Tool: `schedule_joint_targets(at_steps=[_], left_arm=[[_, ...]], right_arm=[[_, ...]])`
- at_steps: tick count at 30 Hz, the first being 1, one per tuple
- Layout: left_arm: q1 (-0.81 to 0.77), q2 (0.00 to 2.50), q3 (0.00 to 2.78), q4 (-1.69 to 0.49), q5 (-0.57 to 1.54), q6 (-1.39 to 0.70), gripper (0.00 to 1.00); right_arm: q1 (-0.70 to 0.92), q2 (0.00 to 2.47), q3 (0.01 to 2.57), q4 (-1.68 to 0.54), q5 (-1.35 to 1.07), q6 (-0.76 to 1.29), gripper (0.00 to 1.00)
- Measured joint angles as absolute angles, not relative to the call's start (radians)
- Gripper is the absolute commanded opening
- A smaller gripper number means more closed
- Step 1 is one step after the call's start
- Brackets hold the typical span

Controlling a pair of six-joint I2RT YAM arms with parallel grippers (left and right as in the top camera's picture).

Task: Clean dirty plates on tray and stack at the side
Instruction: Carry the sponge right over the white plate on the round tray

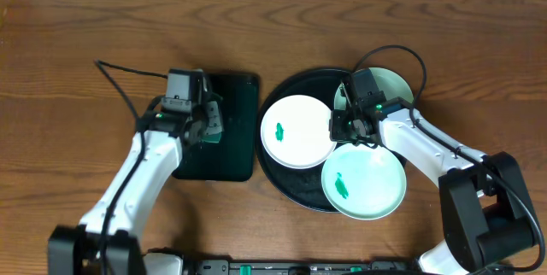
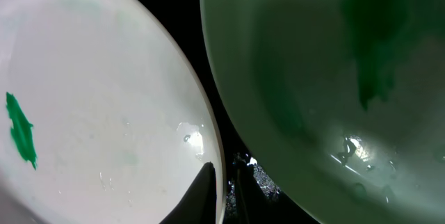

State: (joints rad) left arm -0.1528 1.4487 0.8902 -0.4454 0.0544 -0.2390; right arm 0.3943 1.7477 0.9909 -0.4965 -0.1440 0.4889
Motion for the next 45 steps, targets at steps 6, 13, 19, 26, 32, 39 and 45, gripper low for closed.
schedule_joint_targets(at_steps=[6,13,19,26,32,39,45], left_arm=[[-0.153,1.537,0.89,-0.403,0.057,-0.239,0.07],[-0.153,1.51,0.889,-0.399,0.08,-0.274,0.07],[-0.153,1.351,0.889,-0.36,0.131,-0.299,0.07],[-0.161,1.227,0.889,-0.355,0.16,-0.314,0.07],[-0.161,1.25,0.925,-0.447,0.161,-0.315,0.07],[-0.163,1.392,1.264,-0.778,0.101,-0.311,0.07],[-0.163,1.578,1.514,-0.976,0.071,-0.301,0.07]], right_arm=[[0.394,1.748,0.991,-0.496,-0.144,0.485,0.04],[0.394,1.748,0.991,-0.496,-0.144,0.485,0.05],[0.394,1.748,0.991,-0.496,-0.144,0.486,0.22],[0.394,1.748,0.991,-0.492,-0.144,0.48,0.13],[0.394,1.748,0.99,-0.492,-0.142,0.48,0.01],[0.394,1.748,0.989,-0.49,-0.142,0.48,0.03],[0.394,1.748,0.988,-0.49,-0.141,0.479,0.17]])
